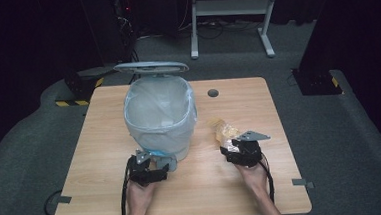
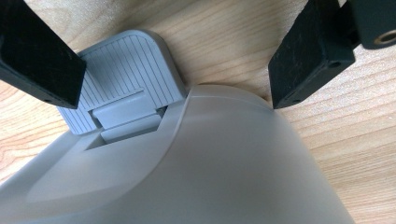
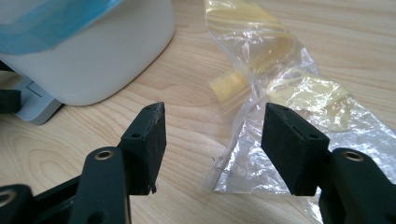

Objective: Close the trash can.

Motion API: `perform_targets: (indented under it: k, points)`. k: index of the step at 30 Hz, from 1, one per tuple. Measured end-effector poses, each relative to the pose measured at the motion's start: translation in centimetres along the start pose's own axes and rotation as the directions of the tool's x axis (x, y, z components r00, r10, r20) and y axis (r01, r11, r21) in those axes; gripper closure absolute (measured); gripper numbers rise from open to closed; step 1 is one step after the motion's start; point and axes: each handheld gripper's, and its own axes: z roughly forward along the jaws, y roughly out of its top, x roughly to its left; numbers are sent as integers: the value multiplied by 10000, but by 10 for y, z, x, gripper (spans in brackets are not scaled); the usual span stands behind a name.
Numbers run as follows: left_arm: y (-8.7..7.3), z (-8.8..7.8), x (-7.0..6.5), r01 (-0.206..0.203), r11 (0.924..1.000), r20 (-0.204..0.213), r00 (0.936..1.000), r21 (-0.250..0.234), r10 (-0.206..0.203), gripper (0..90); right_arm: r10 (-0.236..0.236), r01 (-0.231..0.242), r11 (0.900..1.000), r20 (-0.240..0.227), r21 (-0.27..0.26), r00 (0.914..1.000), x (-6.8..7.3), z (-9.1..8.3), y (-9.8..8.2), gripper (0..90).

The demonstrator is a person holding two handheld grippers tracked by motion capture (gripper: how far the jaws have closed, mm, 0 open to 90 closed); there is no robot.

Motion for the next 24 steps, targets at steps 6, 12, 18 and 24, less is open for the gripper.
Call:
perform_targets:
  k: [6, 12, 18, 24]
  points:
    - [0, 0, 0, 31, 10000, 3, 10000, 12, -31, 44, -39, 35, 9997, 145, 237, 9999, -2, 10, -1, 406]
    - [0, 0, 0, -9, 10000, -12, 10000, -2, 9, 45, 73, -80, 9997, 310, 225, 9995, -5, 19, 0, 406]
    - [0, 0, -1, -13, 10000, -38, 10000, -13, 13, 45, 173, -184, 9991, 303, 382, 9994, -7, 28, -2, 407]
    - [0, -1, -1, 21, 10000, -48, 10000, 14, -21, 45, 203, -217, 9986, 284, 478, 9994, -7, 34, -1, 407]
